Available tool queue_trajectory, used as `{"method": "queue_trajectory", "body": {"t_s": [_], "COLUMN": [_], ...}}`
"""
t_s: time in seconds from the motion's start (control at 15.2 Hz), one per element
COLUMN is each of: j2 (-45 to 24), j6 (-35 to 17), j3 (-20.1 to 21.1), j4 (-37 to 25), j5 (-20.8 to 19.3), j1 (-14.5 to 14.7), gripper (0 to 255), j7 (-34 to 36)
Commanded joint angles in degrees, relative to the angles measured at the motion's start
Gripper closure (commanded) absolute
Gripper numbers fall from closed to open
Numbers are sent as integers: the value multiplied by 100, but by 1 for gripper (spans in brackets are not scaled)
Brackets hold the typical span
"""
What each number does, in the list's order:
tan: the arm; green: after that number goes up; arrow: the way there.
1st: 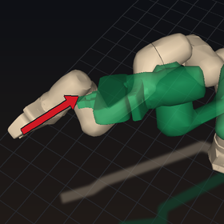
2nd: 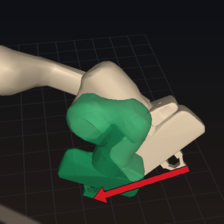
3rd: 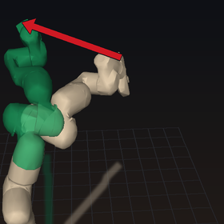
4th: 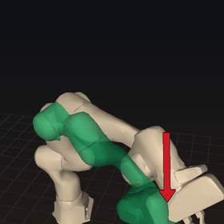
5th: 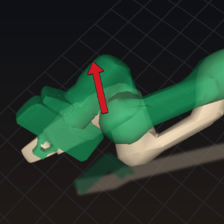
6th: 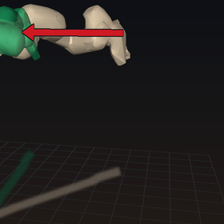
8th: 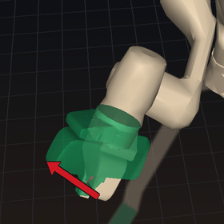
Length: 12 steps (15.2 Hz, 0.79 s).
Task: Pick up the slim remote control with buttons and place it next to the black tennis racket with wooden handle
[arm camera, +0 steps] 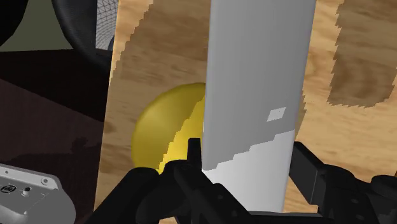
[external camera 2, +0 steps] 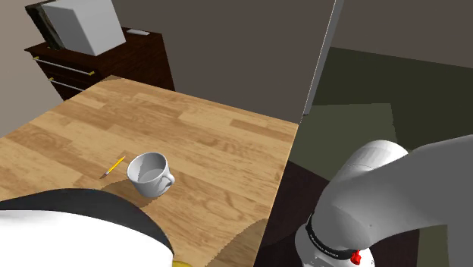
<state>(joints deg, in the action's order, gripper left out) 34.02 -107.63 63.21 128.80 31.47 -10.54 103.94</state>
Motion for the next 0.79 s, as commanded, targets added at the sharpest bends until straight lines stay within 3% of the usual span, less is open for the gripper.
{"method": "queue_trajectory", "body": {"t_s": [0.0,0.2,0.4,0.73], "j2": [-236,-563,-697,-156], "j6": [-61,-99,-44,384], "j3": [502,1405,2510,4008], "j4": [-358,-955,-1623,-2950], "j5": [-55,-204,-271,130], "j1": [-284,-943,-1880,-3446], "gripper": [255,255,255,255], "j7": [338,796,1166,1437]}}
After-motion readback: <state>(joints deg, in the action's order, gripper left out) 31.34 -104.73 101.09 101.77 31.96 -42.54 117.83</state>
